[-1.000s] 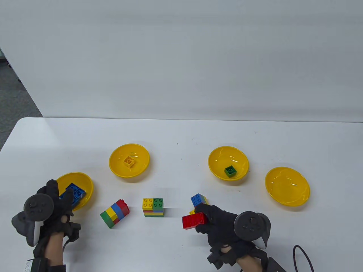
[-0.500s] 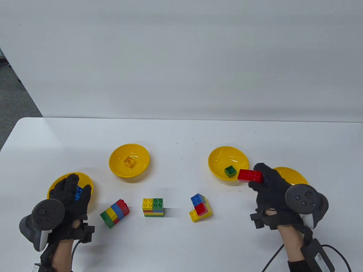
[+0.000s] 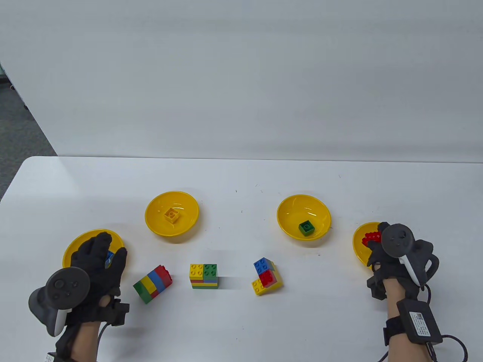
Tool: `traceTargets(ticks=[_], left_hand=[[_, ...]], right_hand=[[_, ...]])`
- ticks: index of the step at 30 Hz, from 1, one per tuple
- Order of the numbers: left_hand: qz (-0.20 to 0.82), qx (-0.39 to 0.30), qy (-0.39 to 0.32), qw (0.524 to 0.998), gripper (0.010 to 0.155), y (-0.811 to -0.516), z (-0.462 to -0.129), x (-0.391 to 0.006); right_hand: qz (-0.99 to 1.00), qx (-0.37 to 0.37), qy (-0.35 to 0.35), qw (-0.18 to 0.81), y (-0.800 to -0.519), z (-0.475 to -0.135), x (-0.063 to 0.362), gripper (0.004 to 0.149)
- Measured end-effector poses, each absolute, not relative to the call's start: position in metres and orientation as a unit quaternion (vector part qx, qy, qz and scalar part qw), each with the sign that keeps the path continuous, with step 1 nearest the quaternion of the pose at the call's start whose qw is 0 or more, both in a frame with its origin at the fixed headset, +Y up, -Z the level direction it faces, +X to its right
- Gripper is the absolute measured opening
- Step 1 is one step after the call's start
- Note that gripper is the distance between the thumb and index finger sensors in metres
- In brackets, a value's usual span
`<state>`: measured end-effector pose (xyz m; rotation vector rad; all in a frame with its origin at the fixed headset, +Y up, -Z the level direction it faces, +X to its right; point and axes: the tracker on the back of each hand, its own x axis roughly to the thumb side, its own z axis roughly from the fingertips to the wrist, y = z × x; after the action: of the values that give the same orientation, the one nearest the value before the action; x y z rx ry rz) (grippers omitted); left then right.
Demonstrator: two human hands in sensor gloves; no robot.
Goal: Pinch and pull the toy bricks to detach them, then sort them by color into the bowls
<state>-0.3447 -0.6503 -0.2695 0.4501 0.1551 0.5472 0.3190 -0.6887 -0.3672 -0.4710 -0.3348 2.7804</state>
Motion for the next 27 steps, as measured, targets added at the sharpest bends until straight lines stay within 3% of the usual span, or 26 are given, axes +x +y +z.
traceTargets(ticks=[7,13,19,25,27], left_hand=[[0.262,0.215,0.074,0.938,0.064,-0.651,-0.270,-0.343],[0.259,0.210,0.074,0.940,0.064,-0.653,-0.271,-0.341],[0.256,0.207,0.065,0.942,0.064,-0.652,-0.271,-0.336],[0.256,0.209,0.061,0.942,0.064,-0.653,-0.271,-0.336],[0.256,0.206,0.058,0.943,0.064,-0.653,-0.271,-0.335]], right_hand=[[0.964,-0.183,-0.091,0.170,-0.698,-0.370,0.326,0.070],[0.966,-0.135,-0.137,0.172,-0.679,-0.361,0.312,0.068],[0.950,0.045,-0.241,0.195,-0.654,-0.337,0.261,0.061],[0.899,0.283,-0.249,0.224,-0.661,-0.307,0.181,0.052],[0.897,0.322,-0.205,0.224,-0.668,-0.306,0.158,0.056]])
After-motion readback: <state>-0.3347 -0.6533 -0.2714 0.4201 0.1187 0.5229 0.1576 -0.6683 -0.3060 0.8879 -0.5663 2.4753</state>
